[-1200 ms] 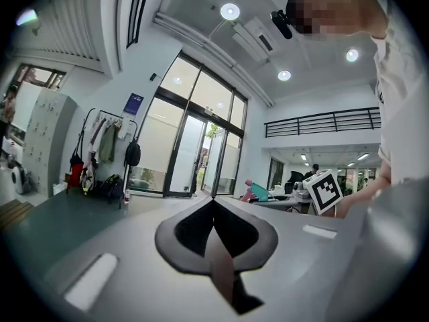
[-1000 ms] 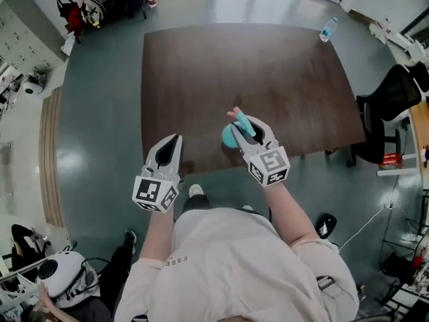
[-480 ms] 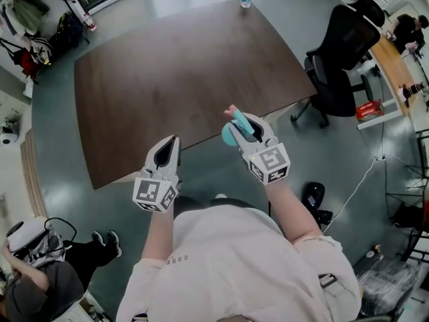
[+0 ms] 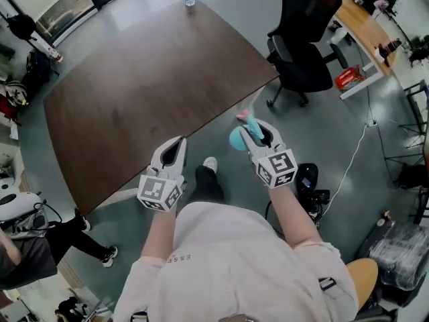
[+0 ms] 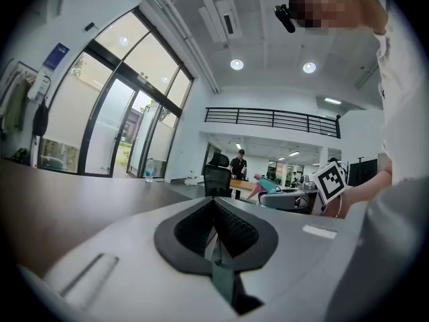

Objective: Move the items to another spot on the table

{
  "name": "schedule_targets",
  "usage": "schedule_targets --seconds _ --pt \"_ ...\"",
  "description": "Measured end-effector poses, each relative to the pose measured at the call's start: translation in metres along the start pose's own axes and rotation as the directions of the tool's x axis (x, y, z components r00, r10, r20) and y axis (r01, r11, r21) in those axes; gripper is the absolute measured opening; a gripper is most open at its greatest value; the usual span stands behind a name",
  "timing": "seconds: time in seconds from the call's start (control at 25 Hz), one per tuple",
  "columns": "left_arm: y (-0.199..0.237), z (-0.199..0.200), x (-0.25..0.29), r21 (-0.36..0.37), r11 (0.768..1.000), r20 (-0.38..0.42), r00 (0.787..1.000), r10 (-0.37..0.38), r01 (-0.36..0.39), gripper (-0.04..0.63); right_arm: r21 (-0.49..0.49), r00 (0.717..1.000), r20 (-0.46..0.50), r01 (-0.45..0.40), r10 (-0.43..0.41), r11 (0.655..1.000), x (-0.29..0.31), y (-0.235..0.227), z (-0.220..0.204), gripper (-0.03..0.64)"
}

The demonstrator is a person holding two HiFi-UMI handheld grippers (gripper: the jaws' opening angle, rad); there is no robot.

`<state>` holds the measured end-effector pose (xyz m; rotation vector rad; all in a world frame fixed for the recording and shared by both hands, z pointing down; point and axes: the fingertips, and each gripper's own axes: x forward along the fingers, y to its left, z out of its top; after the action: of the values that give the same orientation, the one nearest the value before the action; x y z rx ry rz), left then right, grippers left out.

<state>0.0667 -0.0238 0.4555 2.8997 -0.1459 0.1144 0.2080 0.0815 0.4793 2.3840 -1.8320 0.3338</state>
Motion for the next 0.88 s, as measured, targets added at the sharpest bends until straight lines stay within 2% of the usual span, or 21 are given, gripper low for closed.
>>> schedule_targets --seconds 0.24,0.48,0.88 --pt "-0.009 -0.004 0.067 -0.005 0.996 -0.027 0.996 -0.088 0.088 0.008 0.032 0.996 0.002 0.093 -0.093 0.995 -0.006 -0.056 -0.006 0.132" --pt "-0.001 0.002 0.144 -0.020 0.992 -0.019 0.992 -0.126 0.126 0.008 0.011 0.991 -0.029 0.130 -0.130 0.991 0.020 -0.121 -0.002 0.132" --pt "0.045 0.018 0.245 -0.030 0.994 -0.010 0.995 -0.101 0.101 0.008 -0.033 0.997 -0.034 0.073 -0.074 0.997 0.118 -0.196 0.026 0.132"
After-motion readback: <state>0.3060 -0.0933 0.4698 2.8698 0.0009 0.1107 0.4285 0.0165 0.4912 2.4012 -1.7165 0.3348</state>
